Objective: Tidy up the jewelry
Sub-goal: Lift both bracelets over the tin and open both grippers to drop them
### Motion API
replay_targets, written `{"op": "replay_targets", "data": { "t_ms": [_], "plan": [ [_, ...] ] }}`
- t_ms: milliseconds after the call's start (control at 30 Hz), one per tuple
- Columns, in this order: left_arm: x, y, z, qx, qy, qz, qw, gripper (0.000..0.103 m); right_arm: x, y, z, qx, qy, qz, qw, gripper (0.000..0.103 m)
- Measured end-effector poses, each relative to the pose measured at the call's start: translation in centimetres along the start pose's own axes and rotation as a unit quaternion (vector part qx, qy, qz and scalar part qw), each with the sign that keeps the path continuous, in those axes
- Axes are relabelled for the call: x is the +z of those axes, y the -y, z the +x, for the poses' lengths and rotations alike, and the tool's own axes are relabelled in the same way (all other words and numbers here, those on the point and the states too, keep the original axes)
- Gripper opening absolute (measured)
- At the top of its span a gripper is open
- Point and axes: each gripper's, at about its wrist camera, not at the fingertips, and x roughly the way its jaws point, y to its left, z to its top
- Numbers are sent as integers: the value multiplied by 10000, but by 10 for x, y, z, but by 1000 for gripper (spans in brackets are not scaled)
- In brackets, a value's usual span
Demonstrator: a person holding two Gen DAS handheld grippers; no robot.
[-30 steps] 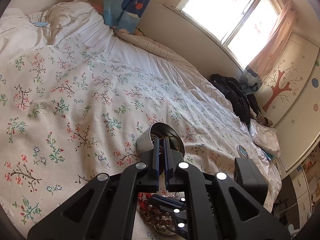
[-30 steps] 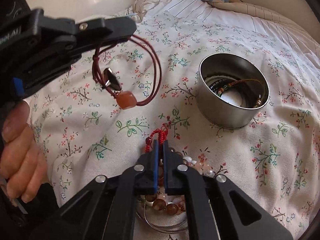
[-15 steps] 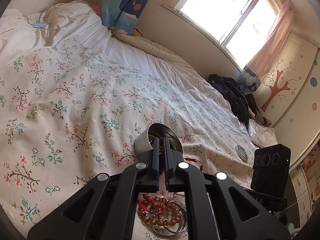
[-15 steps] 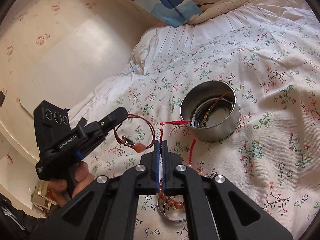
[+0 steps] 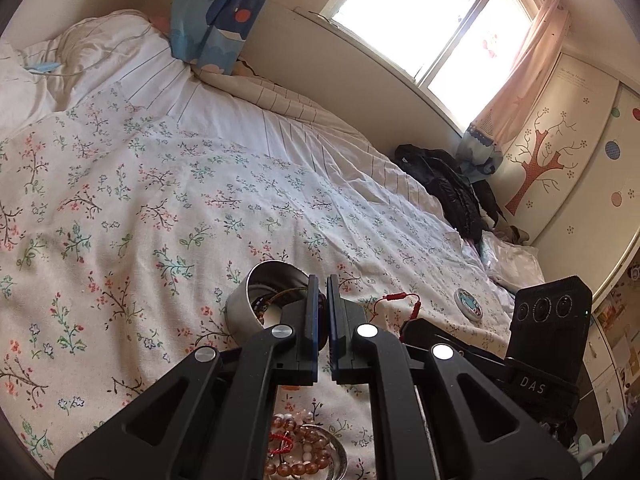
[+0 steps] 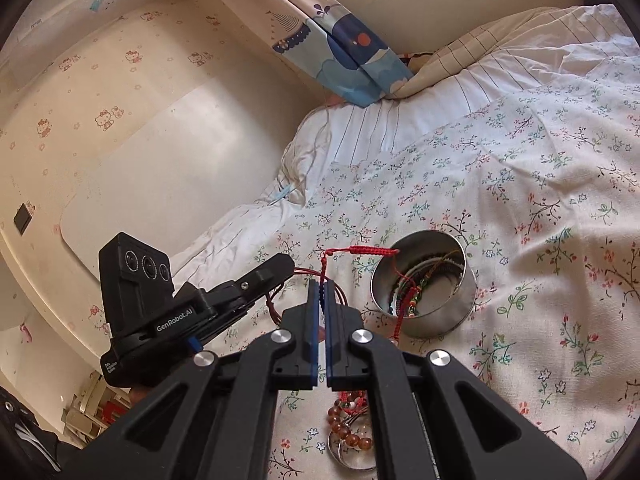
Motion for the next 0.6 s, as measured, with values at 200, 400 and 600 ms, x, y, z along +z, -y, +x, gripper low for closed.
{"op": "replay_targets", "data": {
  "t_ms": [200, 400, 600],
  "plan": [
    [4, 13, 14, -26, -50, 136, 9999, 4, 10, 7, 0, -56, 133, 18, 9999, 3],
    [9, 19, 24, -30, -67, 194, 9998, 4, 20, 14, 3, -59, 214, 70, 9997, 3],
    [13, 22, 36, -27, -92, 237, 9997, 4, 24, 16, 11, -99, 185, 42, 9998, 3]
  ]
}}
